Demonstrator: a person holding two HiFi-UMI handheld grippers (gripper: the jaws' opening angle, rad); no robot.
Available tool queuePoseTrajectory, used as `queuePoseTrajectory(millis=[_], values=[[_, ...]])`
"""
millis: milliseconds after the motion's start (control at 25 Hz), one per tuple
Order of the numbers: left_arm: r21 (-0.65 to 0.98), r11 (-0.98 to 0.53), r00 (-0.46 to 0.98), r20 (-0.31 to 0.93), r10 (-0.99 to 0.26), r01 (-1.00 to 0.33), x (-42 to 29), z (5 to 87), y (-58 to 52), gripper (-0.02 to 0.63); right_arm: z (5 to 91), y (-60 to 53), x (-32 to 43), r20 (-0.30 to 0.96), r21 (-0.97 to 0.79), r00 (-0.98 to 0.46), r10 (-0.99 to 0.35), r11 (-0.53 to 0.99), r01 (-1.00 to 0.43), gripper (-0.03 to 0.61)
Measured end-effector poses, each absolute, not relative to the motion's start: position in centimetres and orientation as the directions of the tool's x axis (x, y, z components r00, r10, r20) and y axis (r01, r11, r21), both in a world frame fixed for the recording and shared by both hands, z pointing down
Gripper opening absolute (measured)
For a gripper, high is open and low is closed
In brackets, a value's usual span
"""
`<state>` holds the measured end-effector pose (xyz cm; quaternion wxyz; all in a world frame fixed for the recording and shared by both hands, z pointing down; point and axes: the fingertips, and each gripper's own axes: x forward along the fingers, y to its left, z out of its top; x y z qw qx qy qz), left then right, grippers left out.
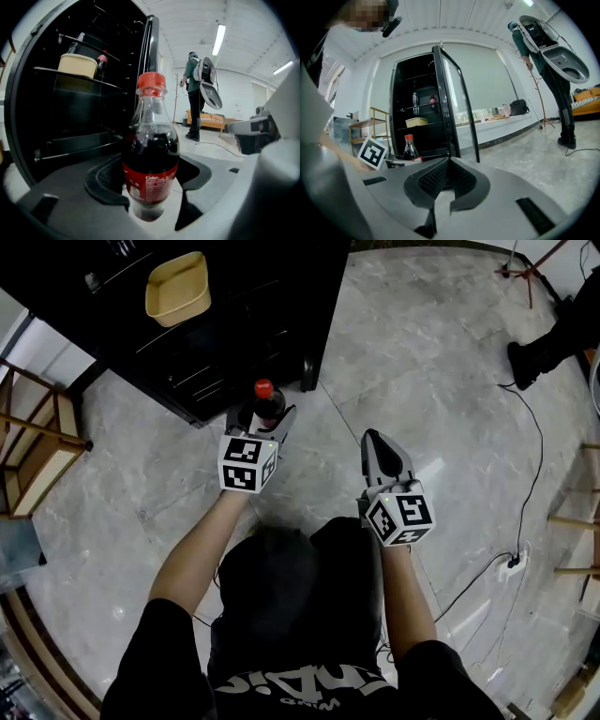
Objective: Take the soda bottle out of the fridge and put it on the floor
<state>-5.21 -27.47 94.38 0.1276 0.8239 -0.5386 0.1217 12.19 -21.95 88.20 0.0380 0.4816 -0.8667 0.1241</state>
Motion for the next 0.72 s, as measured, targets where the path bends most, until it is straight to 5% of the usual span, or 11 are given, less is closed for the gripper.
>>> queuePoseTrajectory(millis=[720], values=[[0.068,-0.456,0.443,0.399,-0.803,-0.888,-2.9,108.1,-25.9,0.313,92.2,-22.5,13.3,0.163,-0.182,-0.495,-0.853,0.467,-0.865,0.023]])
